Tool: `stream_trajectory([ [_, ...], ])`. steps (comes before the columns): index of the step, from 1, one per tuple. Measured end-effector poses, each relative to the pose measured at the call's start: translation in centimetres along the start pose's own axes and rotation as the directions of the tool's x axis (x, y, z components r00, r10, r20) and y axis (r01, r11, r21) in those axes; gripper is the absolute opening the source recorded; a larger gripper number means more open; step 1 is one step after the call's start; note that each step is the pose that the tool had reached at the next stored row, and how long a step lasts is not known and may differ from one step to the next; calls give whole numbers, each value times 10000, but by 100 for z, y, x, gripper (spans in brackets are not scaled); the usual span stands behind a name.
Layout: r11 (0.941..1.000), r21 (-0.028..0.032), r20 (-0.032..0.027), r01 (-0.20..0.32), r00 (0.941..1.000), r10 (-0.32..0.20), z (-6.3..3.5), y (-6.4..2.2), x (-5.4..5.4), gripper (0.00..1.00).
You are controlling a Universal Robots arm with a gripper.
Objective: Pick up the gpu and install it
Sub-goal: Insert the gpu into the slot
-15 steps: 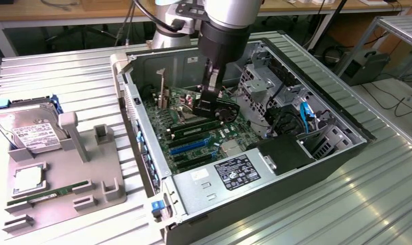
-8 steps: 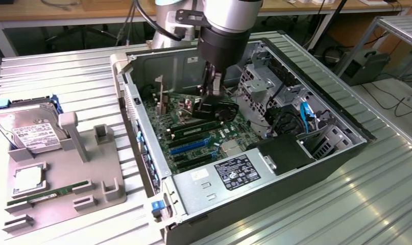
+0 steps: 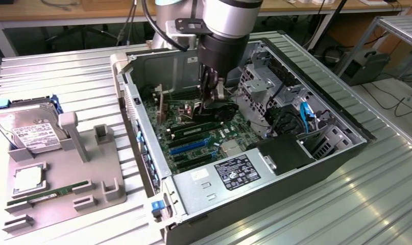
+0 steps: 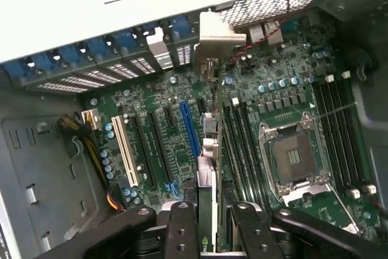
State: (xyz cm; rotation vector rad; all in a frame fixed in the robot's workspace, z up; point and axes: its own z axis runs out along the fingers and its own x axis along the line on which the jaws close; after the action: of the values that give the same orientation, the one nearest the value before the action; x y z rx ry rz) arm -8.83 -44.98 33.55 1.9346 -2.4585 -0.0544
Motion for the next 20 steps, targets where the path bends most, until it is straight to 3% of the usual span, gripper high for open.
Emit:
stream_trajectory([
  [4,9971,-9,-25,767,9971,-767,42,-2,0,26],
  [10,9824,-28,-63,1865,9824,-1866,111,-2,2,26],
  [13,9794,-30,-66,2021,9793,-2021,156,21,12,26],
  [20,9789,-31,-68,2044,9789,-2044,286,92,52,26],
])
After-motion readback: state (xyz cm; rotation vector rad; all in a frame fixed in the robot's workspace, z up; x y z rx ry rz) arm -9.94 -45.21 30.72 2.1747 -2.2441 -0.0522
